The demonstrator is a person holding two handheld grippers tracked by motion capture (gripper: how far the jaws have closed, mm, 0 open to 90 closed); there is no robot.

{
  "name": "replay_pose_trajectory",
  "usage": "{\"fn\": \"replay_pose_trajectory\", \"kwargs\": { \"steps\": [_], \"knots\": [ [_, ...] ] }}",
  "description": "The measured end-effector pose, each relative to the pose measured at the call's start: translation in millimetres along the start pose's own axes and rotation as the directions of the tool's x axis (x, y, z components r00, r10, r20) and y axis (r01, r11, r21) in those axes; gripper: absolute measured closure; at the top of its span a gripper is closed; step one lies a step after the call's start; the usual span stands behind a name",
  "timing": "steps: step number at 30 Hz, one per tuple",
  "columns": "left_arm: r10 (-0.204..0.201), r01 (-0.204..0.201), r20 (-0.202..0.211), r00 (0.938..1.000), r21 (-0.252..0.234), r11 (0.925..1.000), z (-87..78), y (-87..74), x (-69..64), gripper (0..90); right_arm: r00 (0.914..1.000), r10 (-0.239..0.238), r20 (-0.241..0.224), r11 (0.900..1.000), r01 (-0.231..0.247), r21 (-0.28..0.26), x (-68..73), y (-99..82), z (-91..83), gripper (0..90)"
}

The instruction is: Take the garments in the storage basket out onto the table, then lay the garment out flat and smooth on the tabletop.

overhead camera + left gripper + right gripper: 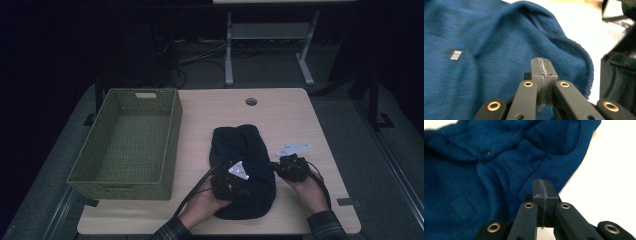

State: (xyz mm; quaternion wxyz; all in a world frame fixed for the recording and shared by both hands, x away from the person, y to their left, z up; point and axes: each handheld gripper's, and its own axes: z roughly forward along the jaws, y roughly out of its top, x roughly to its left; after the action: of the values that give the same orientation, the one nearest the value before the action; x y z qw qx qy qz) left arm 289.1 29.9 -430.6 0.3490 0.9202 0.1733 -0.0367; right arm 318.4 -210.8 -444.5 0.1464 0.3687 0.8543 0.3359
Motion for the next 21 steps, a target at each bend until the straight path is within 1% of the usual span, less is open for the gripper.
{"fn": "replay_pose_trajectory", "kwargs": {
  "steps": [1, 4, 6, 7, 10, 12, 13, 14, 16, 18, 20, 21],
  "knots": [
    [-0.003, 0.003, -0.006, 1.0, -0.009, 1.0, -2.6, 0.6, 2.6, 89.8, 1.0, 0.004, -0.004, 1.0, -0.004, -0.002, -1.8, 2.4, 0.9, 90.0],
    [-0.033, 0.032, -0.037, 0.9988, -0.038, 0.9988, -12.8, 2.4, 13.5, 89.0, 0.9997, 0.015, -0.019, 0.9998, -0.016, -0.012, -6.6, 7.7, 0.8, 89.2],
    [-0.048, 0.045, -0.058, 0.9972, -0.054, 0.9975, -18.7, 3.0, 19.5, 87.9, 0.9995, 0.024, -0.02, 0.9992, -0.024, -0.031, -11.0, 10.6, -0.1, 86.2],
    [-0.052, 0.048, -0.068, 0.9963, -0.06, 0.997, -20.9, 3.2, 21.9, 86.3, 0.9986, 0.041, -0.033, 0.9987, -0.042, -0.03, -13.8, 12.1, 0.1, 83.6],
    [-0.068, 0.061, -0.107, 0.9919, -0.069, 0.9957, -28.1, 3.4, 31.4, 81.9, 0.9985, 0.043, -0.033, 0.9985, -0.044, -0.032, -18.1, 15.3, -0.1, 79.0],
    [-0.098, 0.087, -0.134, 0.9861, -0.084, 0.9926, -32.1, 2.3, 40.0, 78.7, 0.9986, 0.04, -0.033, 0.9984, -0.042, -0.038, -20.9, 18.5, 0.5, 76.7],
    [-0.098, 0.087, -0.15, 0.9838, -0.078, 0.9932, -33.6, 2.0, 42.8, 75.2, 0.9983, 0.047, -0.035, 0.9976, -0.048, -0.049, -21.2, 19.4, 1.1, 75.4],
    [-0.116, 0.101, -0.171, 0.9785, -0.095, 0.9904, -34.4, 1.3, 46.6, 73.3, 0.9983, 0.044, -0.037, 0.9976, -0.046, -0.052, -22.0, 19.9, 2.4, 74.4],
    [-0.135, 0.115, -0.206, 0.9693, -0.104, 0.9879, -36.4, 0.3, 52.9, 66.9, 0.9988, 0.034, -0.035, 0.9988, -0.035, -0.034, -24.2, 21.9, 7.2, 74.2],
    [-0.154, 0.131, -0.23, 0.961, -0.113, 0.985, -37.6, -1.7, 60.7, 65.4, 0.9989, 0.034, -0.033, 0.9986, -0.035, -0.039, -25.5, 24.3, 11.1, 75.4],
    [-0.167, 0.142, -0.243, 0.9555, -0.116, 0.983, -39.0, -3.4, 68.0, 65.5, 0.9988, 0.031, -0.038, 0.9988, -0.032, -0.037, -27.4, 27.9, 14.2, 79.1],
    [-0.178, 0.153, -0.256, 0.9501, -0.112, 0.9818, -39.7, -3.9, 72.7, 65.5, 0.9991, 0.025, -0.035, 0.9986, -0.026, -0.047, -28.5, 30.0, 15.8, 80.4]
  ]
}}
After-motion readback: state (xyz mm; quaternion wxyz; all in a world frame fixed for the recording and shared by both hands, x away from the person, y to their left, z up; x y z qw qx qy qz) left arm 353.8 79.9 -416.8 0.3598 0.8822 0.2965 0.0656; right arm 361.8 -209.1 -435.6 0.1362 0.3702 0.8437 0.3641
